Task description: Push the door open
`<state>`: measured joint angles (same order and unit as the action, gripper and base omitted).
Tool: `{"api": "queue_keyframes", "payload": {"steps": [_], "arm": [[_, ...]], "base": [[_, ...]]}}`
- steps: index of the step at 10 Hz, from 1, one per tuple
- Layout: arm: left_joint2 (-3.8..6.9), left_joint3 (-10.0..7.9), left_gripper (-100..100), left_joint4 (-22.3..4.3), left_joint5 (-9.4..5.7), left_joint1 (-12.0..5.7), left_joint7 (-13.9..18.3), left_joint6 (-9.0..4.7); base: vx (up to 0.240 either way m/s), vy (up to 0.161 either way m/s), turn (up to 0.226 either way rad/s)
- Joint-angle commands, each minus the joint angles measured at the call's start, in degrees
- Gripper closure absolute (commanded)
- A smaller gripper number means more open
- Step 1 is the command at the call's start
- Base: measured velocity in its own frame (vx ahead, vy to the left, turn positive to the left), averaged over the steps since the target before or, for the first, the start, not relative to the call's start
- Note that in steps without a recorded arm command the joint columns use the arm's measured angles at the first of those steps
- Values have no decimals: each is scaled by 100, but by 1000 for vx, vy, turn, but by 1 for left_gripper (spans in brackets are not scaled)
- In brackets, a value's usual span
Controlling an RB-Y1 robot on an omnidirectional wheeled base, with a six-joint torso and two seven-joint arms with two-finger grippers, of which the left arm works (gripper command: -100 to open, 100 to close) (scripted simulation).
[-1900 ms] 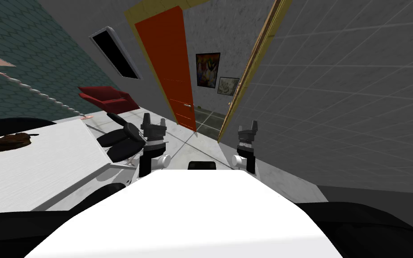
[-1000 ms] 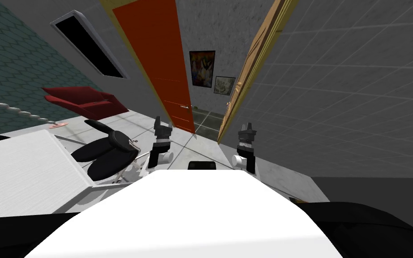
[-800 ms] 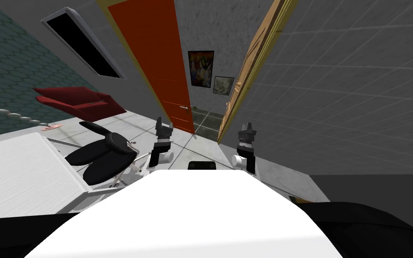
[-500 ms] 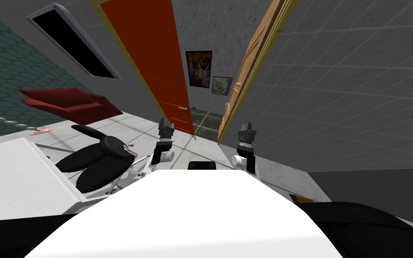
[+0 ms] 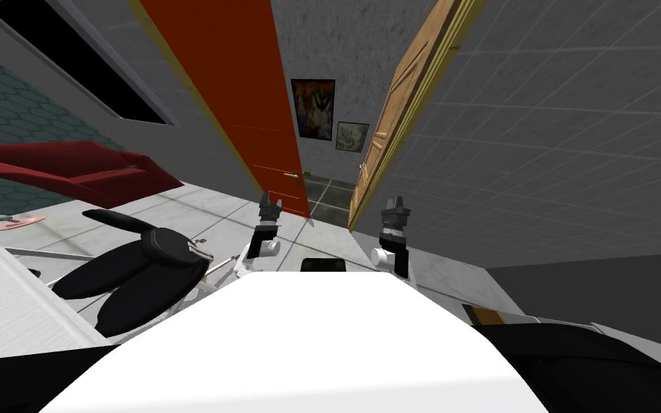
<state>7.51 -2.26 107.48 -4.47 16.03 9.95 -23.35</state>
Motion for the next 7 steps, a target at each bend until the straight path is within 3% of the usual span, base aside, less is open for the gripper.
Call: {"api": "queue_keyframes", "payload": {"steps": [1,7], "arm": [[43,-5,-100,-218,2,-123,9,23],[232,-35,-100,-1095,-2,-574,65,39]], "base": [[82,97,-98],[78,106,-108]]}}
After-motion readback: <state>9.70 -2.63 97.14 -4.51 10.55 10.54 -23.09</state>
